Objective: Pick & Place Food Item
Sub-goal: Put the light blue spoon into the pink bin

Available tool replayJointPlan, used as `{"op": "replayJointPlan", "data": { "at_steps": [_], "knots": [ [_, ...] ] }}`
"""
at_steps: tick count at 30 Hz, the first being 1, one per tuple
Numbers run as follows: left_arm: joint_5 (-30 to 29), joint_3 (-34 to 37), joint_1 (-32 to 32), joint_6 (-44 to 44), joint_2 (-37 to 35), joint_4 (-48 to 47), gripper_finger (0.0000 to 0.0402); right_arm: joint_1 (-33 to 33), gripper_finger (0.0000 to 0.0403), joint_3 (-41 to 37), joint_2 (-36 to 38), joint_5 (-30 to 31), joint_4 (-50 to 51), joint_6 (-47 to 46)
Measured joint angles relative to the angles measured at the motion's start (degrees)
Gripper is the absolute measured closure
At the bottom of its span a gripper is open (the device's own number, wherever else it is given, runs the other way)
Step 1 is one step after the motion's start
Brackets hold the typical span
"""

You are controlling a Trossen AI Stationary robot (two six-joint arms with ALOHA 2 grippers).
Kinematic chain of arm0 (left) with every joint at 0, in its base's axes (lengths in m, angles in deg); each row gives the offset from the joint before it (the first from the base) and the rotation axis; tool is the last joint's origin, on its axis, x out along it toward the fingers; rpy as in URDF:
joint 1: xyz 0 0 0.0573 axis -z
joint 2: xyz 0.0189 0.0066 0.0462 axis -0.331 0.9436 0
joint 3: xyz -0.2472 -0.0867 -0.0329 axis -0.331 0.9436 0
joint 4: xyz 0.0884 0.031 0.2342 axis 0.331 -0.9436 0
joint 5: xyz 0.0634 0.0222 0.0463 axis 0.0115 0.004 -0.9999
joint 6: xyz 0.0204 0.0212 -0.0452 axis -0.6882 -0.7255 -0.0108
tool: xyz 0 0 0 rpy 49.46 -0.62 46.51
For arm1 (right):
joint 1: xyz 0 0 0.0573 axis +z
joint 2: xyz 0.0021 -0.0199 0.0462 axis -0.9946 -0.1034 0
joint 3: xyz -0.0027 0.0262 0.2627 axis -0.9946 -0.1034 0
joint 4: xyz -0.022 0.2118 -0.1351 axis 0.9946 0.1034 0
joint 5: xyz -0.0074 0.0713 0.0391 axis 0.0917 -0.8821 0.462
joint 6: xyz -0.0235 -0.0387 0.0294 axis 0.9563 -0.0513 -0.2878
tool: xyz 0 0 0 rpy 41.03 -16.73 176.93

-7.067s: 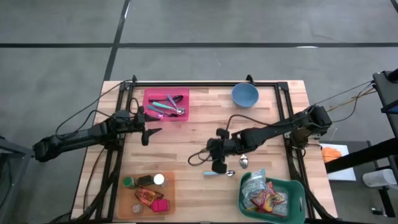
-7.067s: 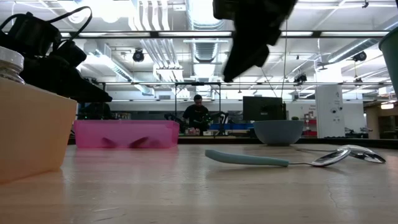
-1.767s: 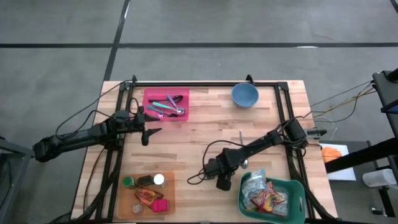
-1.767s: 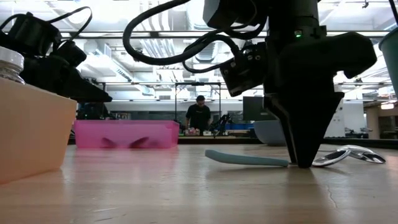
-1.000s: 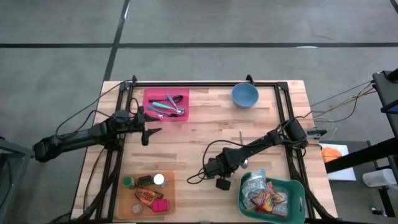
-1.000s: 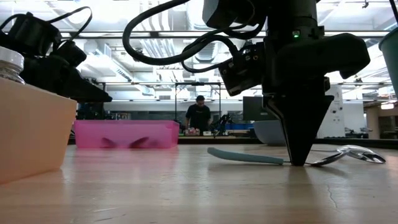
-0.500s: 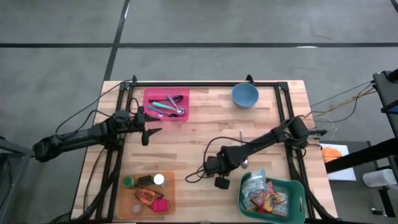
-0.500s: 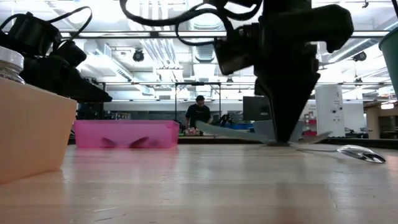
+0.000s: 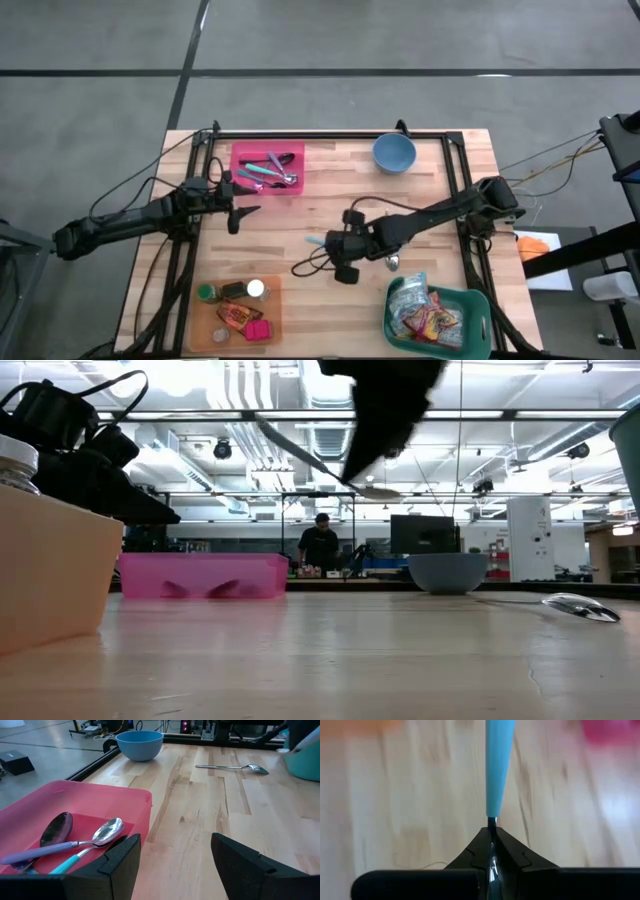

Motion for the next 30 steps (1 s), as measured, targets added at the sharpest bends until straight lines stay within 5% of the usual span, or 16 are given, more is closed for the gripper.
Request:
{"op": "replayJointPlan", "data": {
  "at_steps": [19, 30],
  "knots": [
    [0.0, 0.0, 0.0, 0.0, 0.0, 0.0, 0.0158, -11.0, 0.0390, -3.4, 1.3, 4.3, -24.9, 18.2],
    [0.0, 0.0, 0.0, 0.0, 0.0, 0.0, 0.0158, -19.0, 0.0390, -14.1, 0.1, 3.4, -61.2, 22.3]
  ]
}}
